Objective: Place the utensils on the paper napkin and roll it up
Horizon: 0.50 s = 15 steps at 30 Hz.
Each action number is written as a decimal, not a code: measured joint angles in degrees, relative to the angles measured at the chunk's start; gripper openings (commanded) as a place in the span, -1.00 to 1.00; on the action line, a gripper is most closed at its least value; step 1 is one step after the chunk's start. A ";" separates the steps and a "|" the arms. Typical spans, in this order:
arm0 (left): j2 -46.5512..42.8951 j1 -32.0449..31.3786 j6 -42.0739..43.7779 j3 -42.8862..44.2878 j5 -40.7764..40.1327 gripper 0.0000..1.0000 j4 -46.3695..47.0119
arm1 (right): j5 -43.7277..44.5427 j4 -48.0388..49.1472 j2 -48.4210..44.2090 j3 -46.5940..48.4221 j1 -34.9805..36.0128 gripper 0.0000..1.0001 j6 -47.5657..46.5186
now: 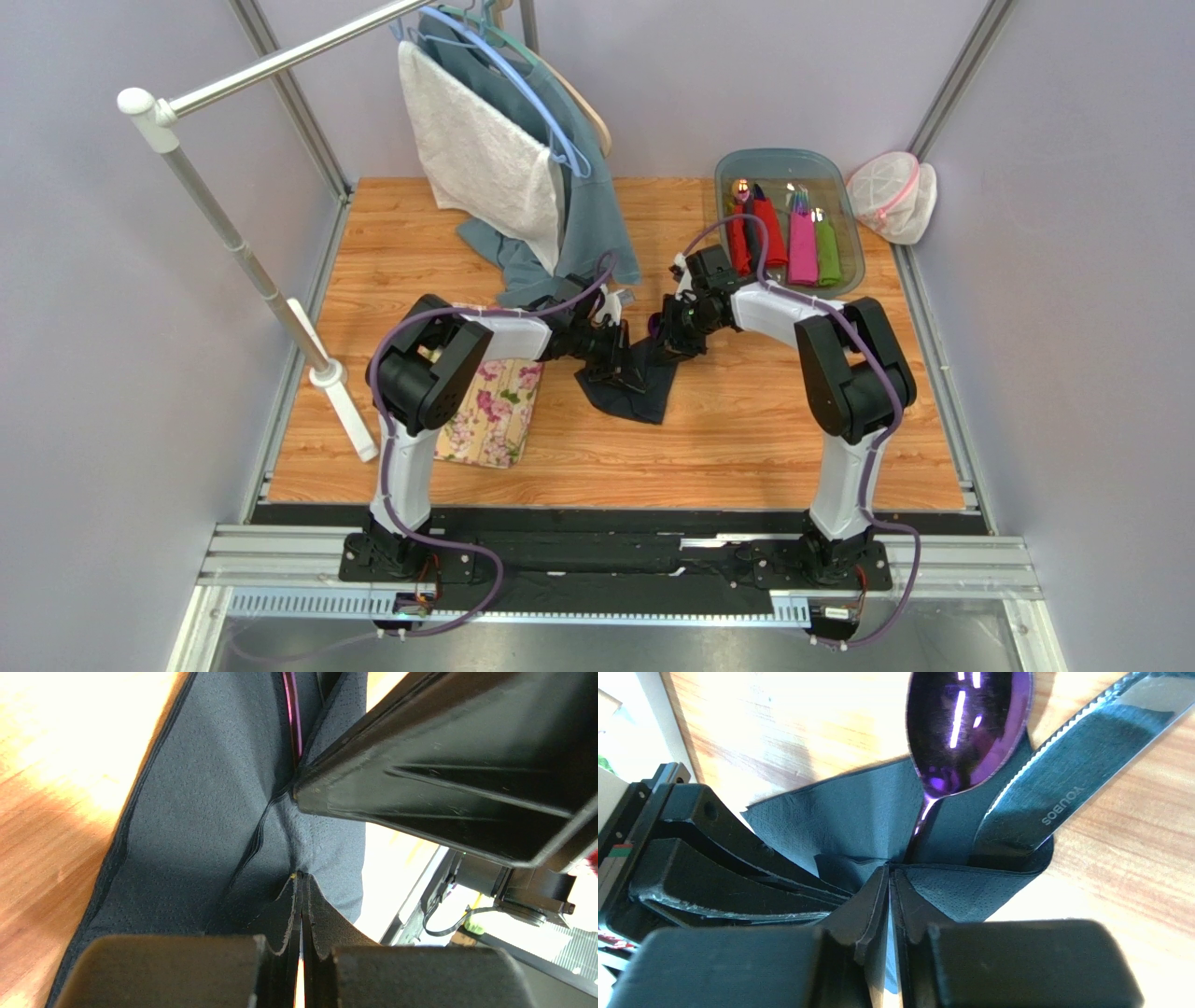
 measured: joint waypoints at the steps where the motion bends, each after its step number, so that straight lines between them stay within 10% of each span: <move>1: 0.00 0.00 0.00 0.00 0.00 -1.00 -0.02 | 0.00 0.11 0.44 0.00 0.04 -0.80 0.15; 15: 0.00 0.42 -0.20 0.00 -0.13 -1.00 -0.07 | 4.26 -2.93 1.88 3.89 2.08 -0.80 -2.73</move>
